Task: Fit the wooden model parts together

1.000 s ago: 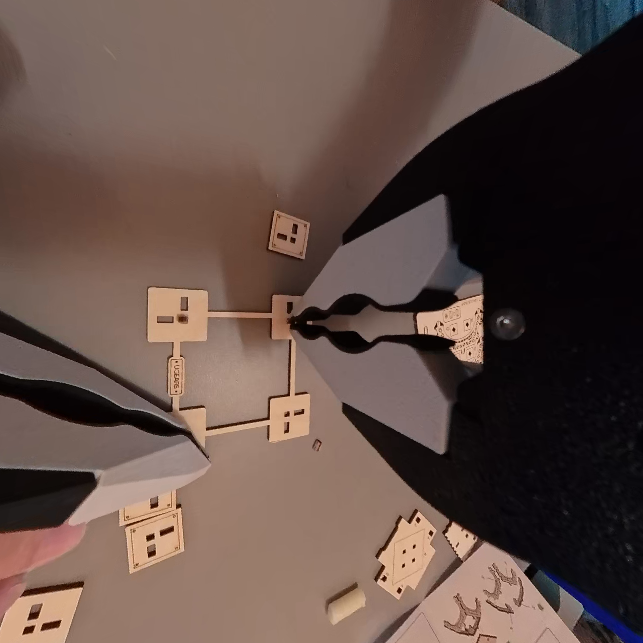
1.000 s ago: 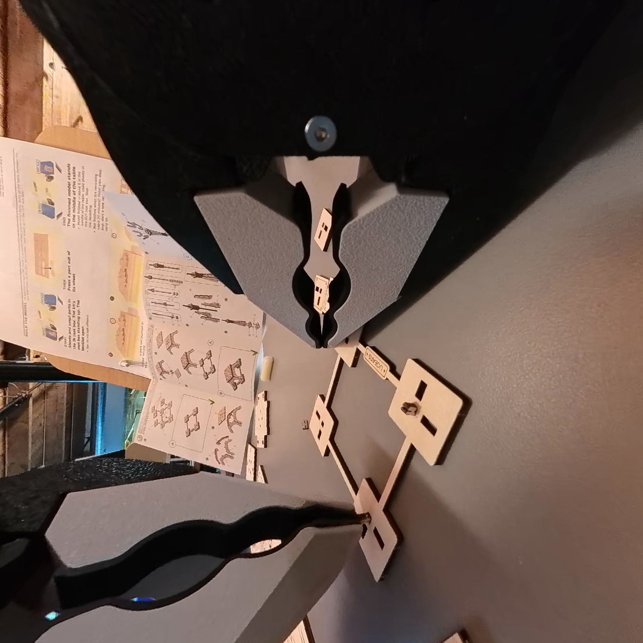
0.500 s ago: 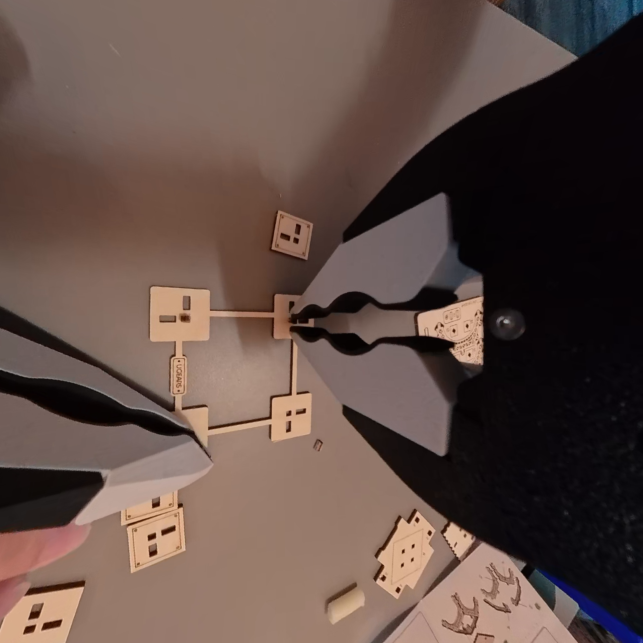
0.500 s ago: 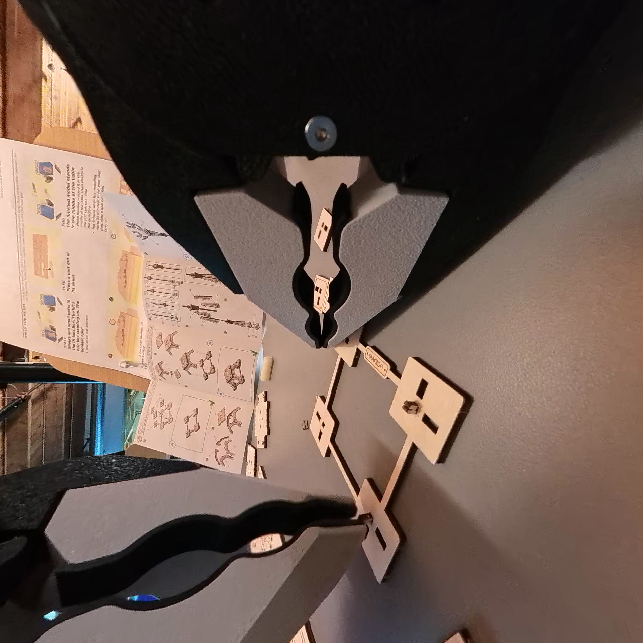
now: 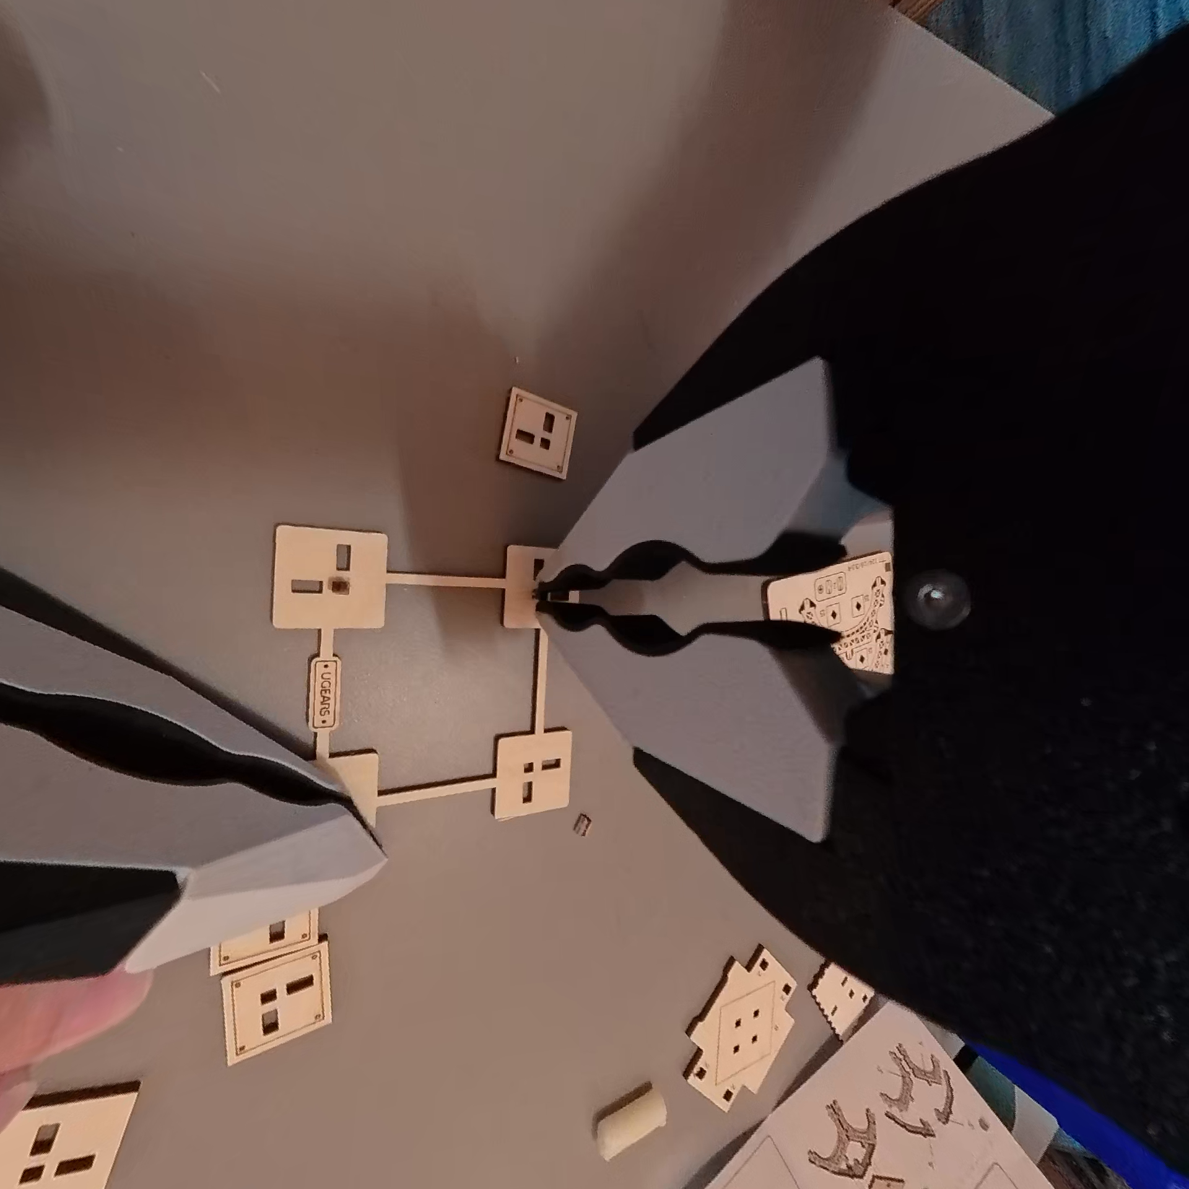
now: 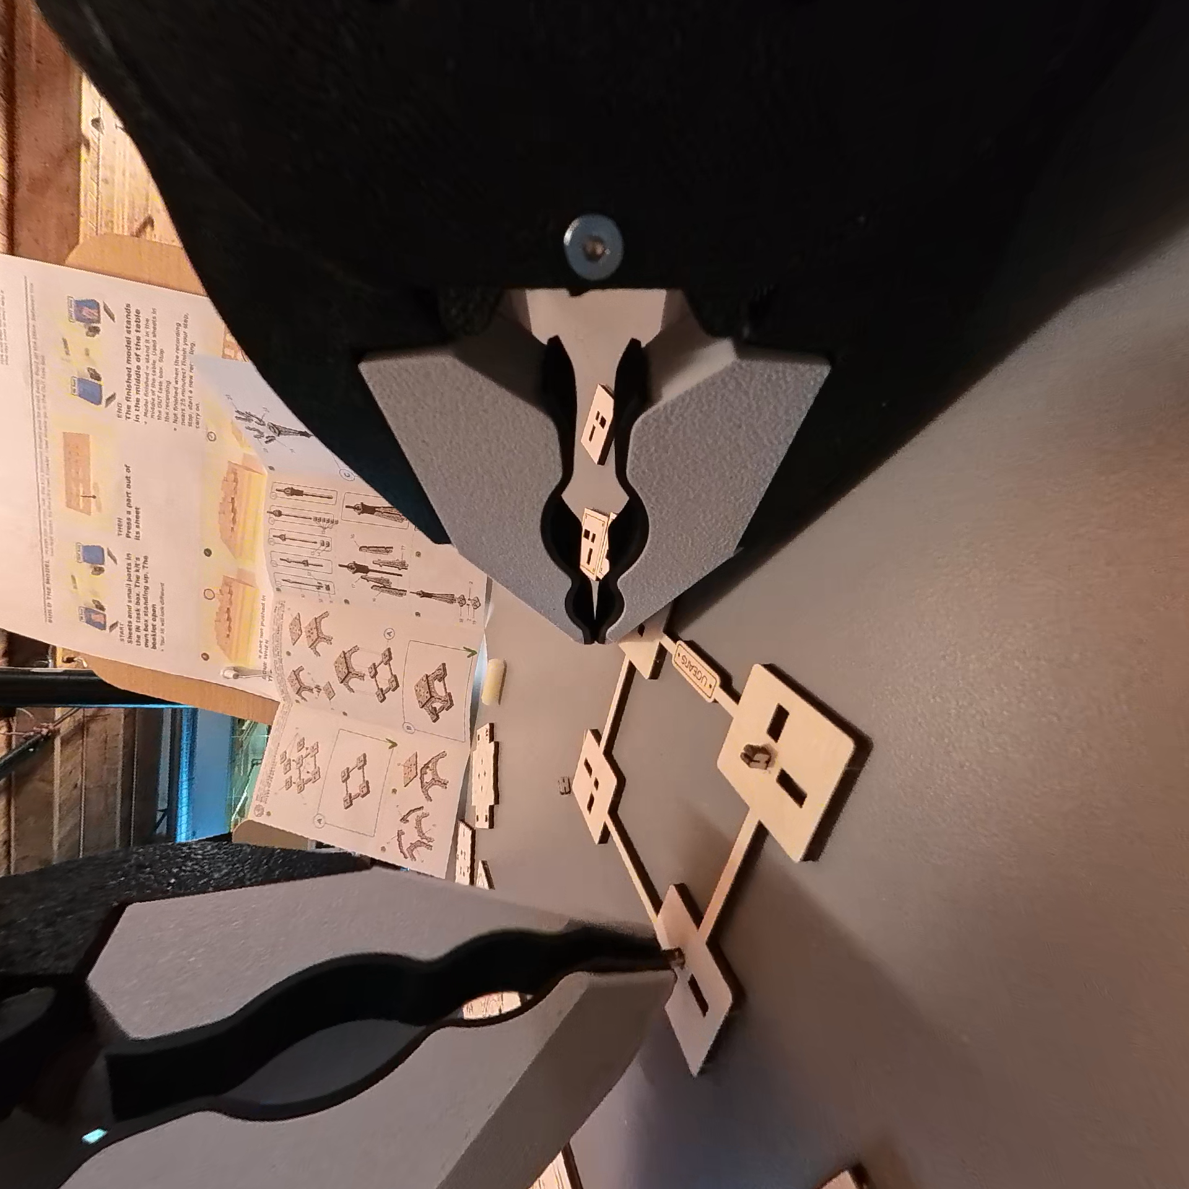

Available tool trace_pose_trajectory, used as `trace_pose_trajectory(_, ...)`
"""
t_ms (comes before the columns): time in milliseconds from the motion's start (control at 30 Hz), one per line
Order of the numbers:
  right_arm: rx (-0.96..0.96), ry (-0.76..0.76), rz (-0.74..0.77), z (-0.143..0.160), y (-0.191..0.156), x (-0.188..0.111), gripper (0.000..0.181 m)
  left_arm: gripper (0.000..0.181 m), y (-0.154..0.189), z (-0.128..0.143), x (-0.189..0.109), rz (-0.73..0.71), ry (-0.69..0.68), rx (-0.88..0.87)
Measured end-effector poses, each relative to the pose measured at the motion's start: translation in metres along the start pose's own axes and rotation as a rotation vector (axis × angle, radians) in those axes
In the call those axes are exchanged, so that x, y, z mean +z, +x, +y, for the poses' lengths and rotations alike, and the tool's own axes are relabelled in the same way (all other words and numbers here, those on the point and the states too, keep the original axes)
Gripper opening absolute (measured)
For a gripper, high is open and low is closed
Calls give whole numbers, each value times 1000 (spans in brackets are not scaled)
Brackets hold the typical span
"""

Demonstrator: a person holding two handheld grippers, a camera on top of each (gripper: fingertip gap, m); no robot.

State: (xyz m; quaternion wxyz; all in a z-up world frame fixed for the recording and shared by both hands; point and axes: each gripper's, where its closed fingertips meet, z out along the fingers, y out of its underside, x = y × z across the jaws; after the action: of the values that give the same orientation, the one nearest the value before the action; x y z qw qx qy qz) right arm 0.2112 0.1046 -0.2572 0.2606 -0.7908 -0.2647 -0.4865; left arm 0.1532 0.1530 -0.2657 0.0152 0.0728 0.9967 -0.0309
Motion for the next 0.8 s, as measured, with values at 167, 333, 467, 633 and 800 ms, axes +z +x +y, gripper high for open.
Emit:
trace_pose_trajectory(167, 0, 0, 0, 0, 0, 1, 0, 0, 1, 0, 0, -2, 0, 0)
trace_pose_trajectory(333, -4, -4, -2, 1, 0, 2, 0, 0, 0, 0, 1, -29, -54, 35)
trace_pose_trajectory(467, -5, -7, -3, 1, 0, 3, 0, 0, 0, 1, 0, -53, -114, 41)
trace_pose_trajectory(633, -9, -13, -4, 2, -1, 4, 0, 0, -1, 1, 0, -65, -179, 30)
trace_pose_trajectory(800, -20, -20, -3, 2, -1, 5, 0, 0, -1, 1, 0, -62, -217, 6)
